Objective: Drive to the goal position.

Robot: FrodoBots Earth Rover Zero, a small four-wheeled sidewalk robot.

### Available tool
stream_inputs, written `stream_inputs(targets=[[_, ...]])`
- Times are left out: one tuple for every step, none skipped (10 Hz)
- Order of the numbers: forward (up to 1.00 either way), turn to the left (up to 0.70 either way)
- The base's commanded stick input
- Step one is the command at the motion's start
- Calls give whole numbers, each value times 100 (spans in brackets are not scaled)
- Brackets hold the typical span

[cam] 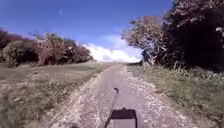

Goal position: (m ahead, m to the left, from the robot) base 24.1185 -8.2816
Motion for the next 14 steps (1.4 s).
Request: stream_inputs(targets=[[100,0],[100,0],[100,0],[100,0],[100,0],[100,0],[100,0],[100,0],[100,0],[100,0],[100,0],[100,0],[100,0],[100,0]])
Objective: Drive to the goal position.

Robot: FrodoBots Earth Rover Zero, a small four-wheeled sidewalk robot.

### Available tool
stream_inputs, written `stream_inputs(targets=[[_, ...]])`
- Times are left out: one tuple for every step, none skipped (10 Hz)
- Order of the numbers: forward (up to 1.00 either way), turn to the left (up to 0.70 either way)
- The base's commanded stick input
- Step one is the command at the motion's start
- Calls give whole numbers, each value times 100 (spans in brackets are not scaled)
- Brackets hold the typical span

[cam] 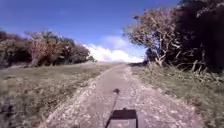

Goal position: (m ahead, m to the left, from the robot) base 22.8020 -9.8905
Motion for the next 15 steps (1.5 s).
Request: stream_inputs(targets=[[100,0],[100,0],[100,0],[100,0],[100,0],[100,0],[100,0],[100,0],[100,0],[100,0],[100,0],[100,0],[100,0],[100,0],[100,0]])
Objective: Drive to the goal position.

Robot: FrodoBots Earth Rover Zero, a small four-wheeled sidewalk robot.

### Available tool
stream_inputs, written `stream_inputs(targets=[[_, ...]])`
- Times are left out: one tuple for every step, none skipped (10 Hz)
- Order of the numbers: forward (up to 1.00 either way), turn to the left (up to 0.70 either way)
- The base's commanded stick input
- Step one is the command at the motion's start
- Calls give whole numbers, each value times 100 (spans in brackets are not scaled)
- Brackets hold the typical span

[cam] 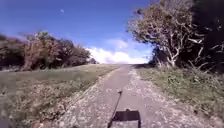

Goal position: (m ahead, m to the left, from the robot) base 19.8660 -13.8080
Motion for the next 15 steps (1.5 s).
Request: stream_inputs(targets=[[100,0],[100,0],[100,0],[100,-3],[100,-20],[100,-28],[100,-37],[100,-39],[100,-37],[100,0],[100,0],[100,0],[100,0],[100,0],[100,0]])
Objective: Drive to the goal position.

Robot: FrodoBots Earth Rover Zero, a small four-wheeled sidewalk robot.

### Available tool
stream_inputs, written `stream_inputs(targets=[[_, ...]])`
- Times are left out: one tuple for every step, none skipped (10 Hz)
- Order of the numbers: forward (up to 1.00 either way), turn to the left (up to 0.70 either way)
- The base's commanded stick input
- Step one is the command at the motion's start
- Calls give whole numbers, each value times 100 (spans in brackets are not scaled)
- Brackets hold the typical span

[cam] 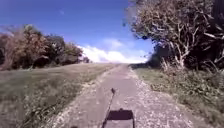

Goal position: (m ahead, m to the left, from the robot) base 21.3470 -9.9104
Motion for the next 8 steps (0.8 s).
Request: stream_inputs(targets=[[100,0],[100,0],[100,0],[100,0],[100,0],[100,0],[100,0],[100,0]])
